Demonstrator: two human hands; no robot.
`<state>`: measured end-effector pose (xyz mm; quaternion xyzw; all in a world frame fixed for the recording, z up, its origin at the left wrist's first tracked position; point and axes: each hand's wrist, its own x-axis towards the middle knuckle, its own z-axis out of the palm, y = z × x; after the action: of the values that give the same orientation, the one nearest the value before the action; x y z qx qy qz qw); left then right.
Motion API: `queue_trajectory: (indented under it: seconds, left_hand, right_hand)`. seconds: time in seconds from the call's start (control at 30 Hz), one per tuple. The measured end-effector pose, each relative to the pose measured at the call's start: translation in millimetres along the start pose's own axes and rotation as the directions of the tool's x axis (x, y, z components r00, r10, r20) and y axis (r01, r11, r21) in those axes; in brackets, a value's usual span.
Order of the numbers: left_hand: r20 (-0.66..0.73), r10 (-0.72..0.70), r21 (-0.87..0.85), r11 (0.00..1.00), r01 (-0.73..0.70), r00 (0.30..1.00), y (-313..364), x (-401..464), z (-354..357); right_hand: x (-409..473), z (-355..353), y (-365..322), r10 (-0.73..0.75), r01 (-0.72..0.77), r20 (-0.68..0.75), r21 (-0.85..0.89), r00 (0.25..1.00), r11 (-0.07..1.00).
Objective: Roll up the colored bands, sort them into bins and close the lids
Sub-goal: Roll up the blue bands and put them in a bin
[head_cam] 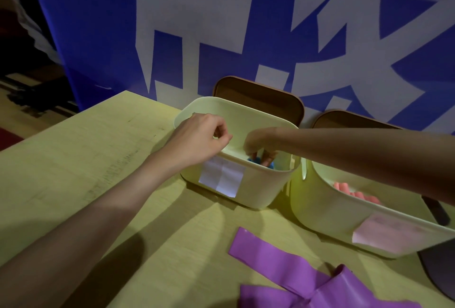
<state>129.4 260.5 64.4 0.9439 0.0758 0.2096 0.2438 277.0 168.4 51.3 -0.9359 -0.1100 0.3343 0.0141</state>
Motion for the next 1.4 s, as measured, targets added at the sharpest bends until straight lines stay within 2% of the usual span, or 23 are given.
queue_trajectory:
  seconds: [0.17, 0.33, 0.43, 0.53, 0.6, 0.7, 0.9, 1.0, 1.1, 1.2, 1.3, 1.4]
  left_hand:
    - [0.008, 0.002, -0.015, 1.0, -0.001, 1.0, 6.8, -1.8, -3.6]
    - [-0.028, 0.013, -0.02, 1.0, -0.014, 1.0, 14.8, -11.8, -15.4]
    - [-0.098, 0.01, -0.003, 1.0, -0.01, 0.995, 22.8, -23.5, -24.2]
    - [-0.173, 0.001, -0.022, 1.0, -0.005, 0.985, 35.6, -42.8, -30.8]
    - [-0.226, -0.014, -0.039, 0.999, 0.006, 0.974, 45.5, -58.4, -32.9]
    - [-0.249, -0.027, -0.059, 0.998, 0.013, 0.968, 62.1, -86.6, -30.9]
    - [-0.167, 0.062, -0.069, 0.995, -0.074, 0.984, 92.2, -150.6, -11.9]
    - [-0.034, 0.149, -0.054, 0.987, -0.15, 0.988, 101.8, -186.1, 1.7]
    - [0.113, 0.25, -0.073, 0.967, -0.243, 0.962, 109.7, -223.2, 17.7]
    - [0.178, 0.322, -0.108, 0.946, -0.306, 0.93, 121.5, -254.2, 35.2]
    - [0.202, 0.327, -0.17, 0.94, -0.296, 0.923, 134.3, -273.3, 54.3]
    - [0.205, 0.306, -0.246, 0.936, -0.254, 0.93, 150.3, -284.8, 70.5]
  right_hand:
    - [-18.2, -8.2, 8.3, -0.047, 0.046, -0.093, -0.009, 0.995, 0.999]
    - [-55.6, -23.5, 24.9, -0.233, 0.263, -0.213, 0.124, 0.949, 0.957]
    - [-91.8, -29.1, 38.5, -0.355, 0.42, -0.338, 0.141, 0.872, 0.897]
    - [-131.0, -24.8, 56.9, -0.458, 0.525, -0.493, -0.003, 0.74, 0.851]
    - [-156.8, -16.2, 70.5, -0.505, 0.587, -0.536, -0.022, 0.676, 0.809]
    - [-189.8, 3.8, 96.9, -0.537, 0.656, -0.539, 0.039, 0.649, 0.754]
    - [-228.3, 55.8, 161.0, -0.495, 0.671, -0.555, 0.161, 0.668, 0.724]
    - [-239.4, 85.0, 195.7, -0.447, 0.686, -0.602, 0.247, 0.662, 0.684]
    - [-246.4, 117.2, 233.7, -0.392, 0.695, -0.644, 0.315, 0.657, 0.646]
    - [-252.8, 149.1, 273.5, -0.334, 0.681, -0.654, 0.39, 0.679, 0.62]
    - [-256.5, 179.3, 312.3, -0.176, 0.597, -0.674, 0.464, 0.717, 0.655]
    - [-255.0, 205.0, 347.2, -0.002, 0.367, -0.637, 0.442, 0.771, 0.819]
